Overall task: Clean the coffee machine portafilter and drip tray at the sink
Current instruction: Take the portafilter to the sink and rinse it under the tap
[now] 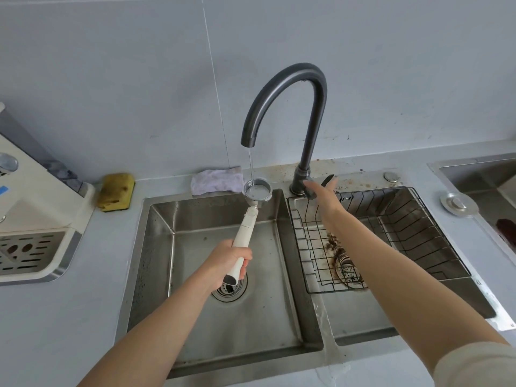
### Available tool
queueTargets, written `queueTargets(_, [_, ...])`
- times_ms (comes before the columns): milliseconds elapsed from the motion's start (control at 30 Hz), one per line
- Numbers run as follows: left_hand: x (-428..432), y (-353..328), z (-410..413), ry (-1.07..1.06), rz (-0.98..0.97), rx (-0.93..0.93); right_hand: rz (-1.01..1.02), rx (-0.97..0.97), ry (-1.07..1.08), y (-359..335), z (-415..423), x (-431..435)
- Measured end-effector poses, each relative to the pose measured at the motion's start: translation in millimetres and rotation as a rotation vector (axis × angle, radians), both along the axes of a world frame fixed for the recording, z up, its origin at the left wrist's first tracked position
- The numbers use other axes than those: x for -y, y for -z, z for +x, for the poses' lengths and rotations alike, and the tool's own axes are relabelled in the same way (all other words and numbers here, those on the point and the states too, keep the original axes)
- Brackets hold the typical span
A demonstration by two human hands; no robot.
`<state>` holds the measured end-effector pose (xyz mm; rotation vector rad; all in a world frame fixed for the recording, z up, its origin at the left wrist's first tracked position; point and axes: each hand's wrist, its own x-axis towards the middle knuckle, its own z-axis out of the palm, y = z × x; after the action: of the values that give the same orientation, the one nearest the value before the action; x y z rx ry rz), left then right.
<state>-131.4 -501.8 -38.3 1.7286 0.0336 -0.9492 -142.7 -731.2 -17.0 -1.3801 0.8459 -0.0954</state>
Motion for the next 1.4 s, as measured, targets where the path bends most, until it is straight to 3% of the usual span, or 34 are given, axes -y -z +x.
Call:
queueTargets(633, [3.3, -1.1, 4.9, 0.002, -0.006, -0.007, 0.016, 0.057, 0.021, -0.2, 21.4, -3.2])
queueTargets(900, [3.0, -3.9, 5.6, 0.008, -0.017, 0.005, 0.056, -0.007, -0.096, 3.5, 33.6, 26.8])
queueTargets(1100, [0.8, -6.6, 4.2, -0.006, -0.031, -0.001, 0.025, -0.024, -0.093, -18.8, 13.5, -3.7])
queueTargets(1267, [-1.6, -9.3, -0.3, 0.0, -0.016, 0.012, 0.045, -0.109, -0.289, 0.4, 0.8, -56.2])
queueTargets(1400, [-4.5, -11.0, -7.4, -0.009, -0.022, 0.014, 0.204, -0.04, -0.201, 11.4, -8.2, -99.2])
